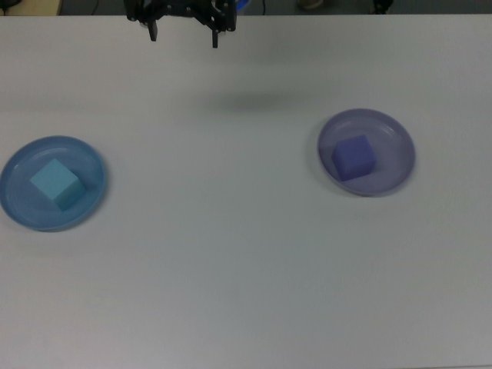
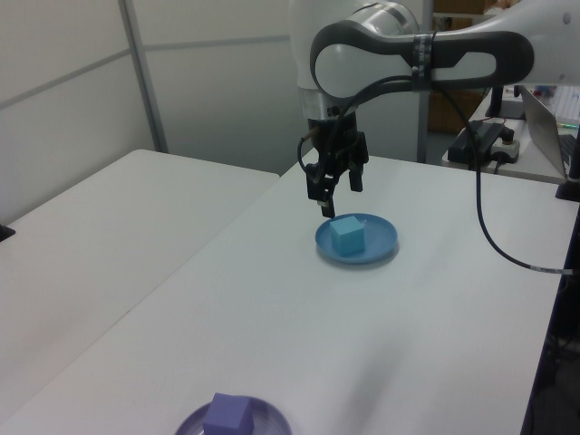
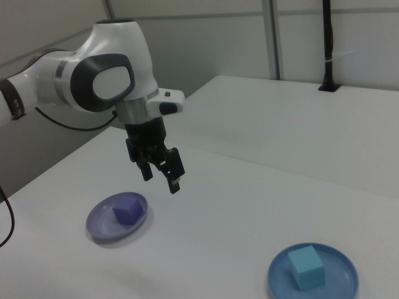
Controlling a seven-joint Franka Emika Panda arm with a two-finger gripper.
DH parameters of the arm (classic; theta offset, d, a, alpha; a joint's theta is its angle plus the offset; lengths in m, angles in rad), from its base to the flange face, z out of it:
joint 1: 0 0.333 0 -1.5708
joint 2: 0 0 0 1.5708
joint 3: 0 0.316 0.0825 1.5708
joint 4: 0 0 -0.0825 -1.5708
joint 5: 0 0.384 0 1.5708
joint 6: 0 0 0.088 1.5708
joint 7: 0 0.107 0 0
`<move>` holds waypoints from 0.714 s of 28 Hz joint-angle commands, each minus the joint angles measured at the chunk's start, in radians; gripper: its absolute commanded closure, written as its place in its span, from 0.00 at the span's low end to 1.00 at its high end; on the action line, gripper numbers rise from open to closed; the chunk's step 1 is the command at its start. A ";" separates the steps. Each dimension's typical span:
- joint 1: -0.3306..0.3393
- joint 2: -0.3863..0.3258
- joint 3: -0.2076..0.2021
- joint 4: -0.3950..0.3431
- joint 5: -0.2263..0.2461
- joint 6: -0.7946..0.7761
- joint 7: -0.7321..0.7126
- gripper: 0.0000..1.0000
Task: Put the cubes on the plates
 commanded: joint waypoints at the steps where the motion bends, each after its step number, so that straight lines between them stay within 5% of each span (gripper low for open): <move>1: 0.011 -0.004 -0.004 -0.001 0.043 -0.013 0.009 0.00; 20: 0.023 0.019 -0.007 0.054 0.049 -0.011 -0.018 0.00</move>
